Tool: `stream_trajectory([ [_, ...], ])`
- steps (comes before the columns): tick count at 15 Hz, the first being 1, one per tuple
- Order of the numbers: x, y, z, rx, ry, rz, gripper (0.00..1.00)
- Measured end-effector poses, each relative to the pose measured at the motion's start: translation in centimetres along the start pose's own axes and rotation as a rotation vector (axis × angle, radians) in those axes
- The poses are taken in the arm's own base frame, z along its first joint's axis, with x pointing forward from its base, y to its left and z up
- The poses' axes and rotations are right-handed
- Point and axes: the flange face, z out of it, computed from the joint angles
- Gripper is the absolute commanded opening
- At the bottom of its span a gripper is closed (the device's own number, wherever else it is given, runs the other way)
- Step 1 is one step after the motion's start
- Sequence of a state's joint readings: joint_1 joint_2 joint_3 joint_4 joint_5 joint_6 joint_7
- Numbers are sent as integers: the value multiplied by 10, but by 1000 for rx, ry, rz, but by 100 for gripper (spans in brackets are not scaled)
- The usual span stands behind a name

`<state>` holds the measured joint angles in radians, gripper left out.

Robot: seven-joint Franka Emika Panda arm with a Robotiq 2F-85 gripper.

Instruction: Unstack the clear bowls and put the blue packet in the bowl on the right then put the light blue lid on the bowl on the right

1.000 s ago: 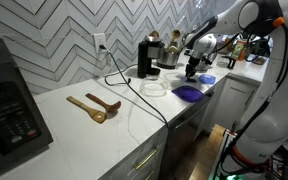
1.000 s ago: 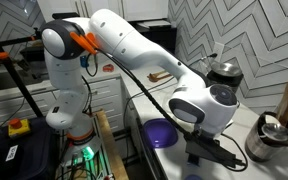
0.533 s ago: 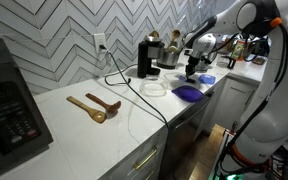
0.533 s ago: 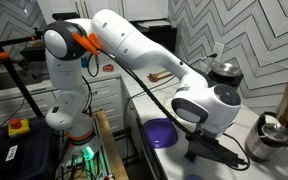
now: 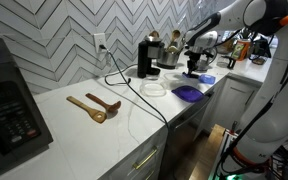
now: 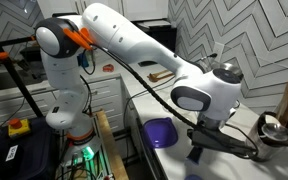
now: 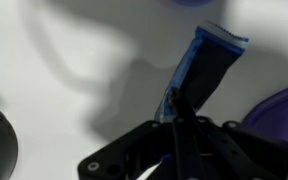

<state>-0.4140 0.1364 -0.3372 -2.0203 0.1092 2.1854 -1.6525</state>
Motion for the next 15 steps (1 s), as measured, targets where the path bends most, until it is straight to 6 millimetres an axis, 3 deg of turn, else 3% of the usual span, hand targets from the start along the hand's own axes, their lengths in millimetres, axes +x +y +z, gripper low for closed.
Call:
stream_trajectory([
  [4,22,-10,-32,0,-74,-79,0],
  [9,78,-31,-60,22,-123,-220,0],
  [12,110,-41,-66,17,-128,-286,0],
  [15,134,-51,-54,39,-108,-323,0],
])
